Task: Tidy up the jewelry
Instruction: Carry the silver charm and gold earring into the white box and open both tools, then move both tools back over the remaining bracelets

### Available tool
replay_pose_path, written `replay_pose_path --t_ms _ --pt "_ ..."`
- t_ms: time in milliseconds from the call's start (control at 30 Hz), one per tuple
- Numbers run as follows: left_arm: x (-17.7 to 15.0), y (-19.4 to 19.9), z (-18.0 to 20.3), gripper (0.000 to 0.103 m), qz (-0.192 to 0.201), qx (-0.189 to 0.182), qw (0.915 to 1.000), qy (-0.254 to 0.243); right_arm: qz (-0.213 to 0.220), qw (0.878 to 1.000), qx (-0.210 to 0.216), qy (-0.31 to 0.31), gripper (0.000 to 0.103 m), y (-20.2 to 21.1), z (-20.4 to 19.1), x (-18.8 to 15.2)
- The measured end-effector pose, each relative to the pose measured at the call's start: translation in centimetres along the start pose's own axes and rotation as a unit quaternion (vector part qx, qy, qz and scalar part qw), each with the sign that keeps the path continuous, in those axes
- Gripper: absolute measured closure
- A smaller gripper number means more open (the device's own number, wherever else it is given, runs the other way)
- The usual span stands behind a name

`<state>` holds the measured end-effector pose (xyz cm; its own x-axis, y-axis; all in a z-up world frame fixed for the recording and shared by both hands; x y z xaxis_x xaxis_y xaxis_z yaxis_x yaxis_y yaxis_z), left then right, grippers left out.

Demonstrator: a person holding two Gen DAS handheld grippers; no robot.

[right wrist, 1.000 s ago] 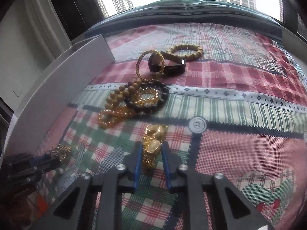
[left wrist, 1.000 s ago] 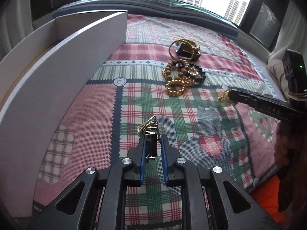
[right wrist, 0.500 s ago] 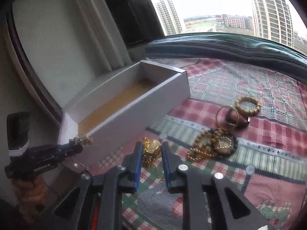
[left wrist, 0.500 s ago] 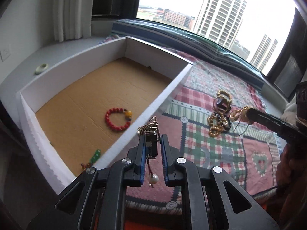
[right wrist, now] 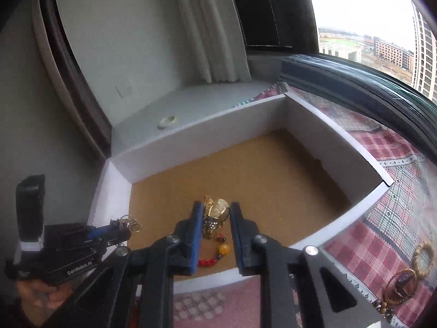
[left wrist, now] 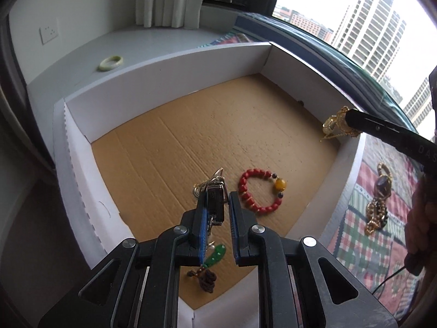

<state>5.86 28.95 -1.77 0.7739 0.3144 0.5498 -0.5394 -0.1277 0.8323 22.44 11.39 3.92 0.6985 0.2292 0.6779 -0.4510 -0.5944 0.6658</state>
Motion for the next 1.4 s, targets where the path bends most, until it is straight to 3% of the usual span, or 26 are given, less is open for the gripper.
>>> replay_pose_path --t_ms 100,133,167,200,233,300,367,500,667,833,967,1100,1200,1400 --pt "0.0 -0.9 -0.1 0.086 -0.01 0.01 0.9999 0.007 -0.023 1.0 -0.008 -0.003 0.083 -2.8 0.5 0.4" --pt "0.1 -1.0 -0.1 0.069 -0.012 0.02 0.9997 0.008 -0.029 1.0 -0.01 -0.006 0.081 -3.3 0.8 0.3" --pt "0.1 -0.9 -0.1 0.044 -0.01 0.03 0.9995 0.009 -0.033 0.999 -0.011 -0.008 0.081 -3.6 1.1 0.3" --pt "0.0 -0.5 -0.1 0.036 0.001 0.036 0.9993 0.01 -0.035 0.999 -0.016 -0.011 0.077 -3.8 1.3 0.3" --pt "0.0 0.1 -0.1 0.029 0.015 0.041 0.999 0.01 -0.032 0.999 -0.021 -0.018 0.065 -3.5 1.6 0.3" --pt "0.0 1.2 0.3 0.027 0.033 0.046 0.9984 0.003 -0.011 0.999 -0.025 -0.033 0.057 -2.0 2.1 0.2" --pt "-0.2 2.2 1.0 0.024 0.046 0.044 0.998 -0.002 0.005 0.999 -0.035 -0.032 0.056 -0.2 2.4 -0.1" --pt "-1.1 3.7 3.8 0.018 0.068 0.018 0.9972 -0.027 0.031 0.997 -0.061 -0.019 0.04 3.7 2.0 -2.4" --pt "-2.8 4.0 9.9 0.015 0.067 -0.044 0.9928 -0.089 0.038 0.995 -0.09 -0.027 0.039 8.4 3.2 -7.6" --pt "-5.1 2.8 16.2 0.015 0.035 -0.102 0.9836 -0.145 0.063 0.987 -0.135 -0.065 0.039 14.3 6.2 -13.1" --pt "-7.1 2.7 20.7 0.014 0.023 -0.128 0.973 -0.191 0.109 0.974 -0.159 -0.12 0.039 20.0 9.5 -16.9" --pt "-8.4 2.5 23.7 0.014 0.015 -0.142 0.9681 -0.206 0.15 0.95 -0.224 -0.159 0.035 24.1 12.2 -21.2" --pt "-8.9 2.8 25.0 0.011 0.019 -0.148 0.967 -0.206 0.143 0.937 -0.256 -0.188 0.035 25.0 14.3 -24.1" --pt "-9.3 2.4 25.7 0.007 0.019 -0.135 0.9697 -0.203 0.129 0.926 -0.275 -0.224 0.035 25.7 16.4 -28.7"
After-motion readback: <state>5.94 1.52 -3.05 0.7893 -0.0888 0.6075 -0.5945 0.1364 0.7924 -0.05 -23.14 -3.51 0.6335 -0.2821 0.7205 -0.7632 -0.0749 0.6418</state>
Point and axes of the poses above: each gripper's, at about its wrist camera, not at the fingertips, and y roughly against the way its jaws point, z to its right, x to its top, the point moved 1 cm from there along -y, roughly the way its jaws point, and after that the axes turned 10 degrees about -y, right-handed, at the moved point
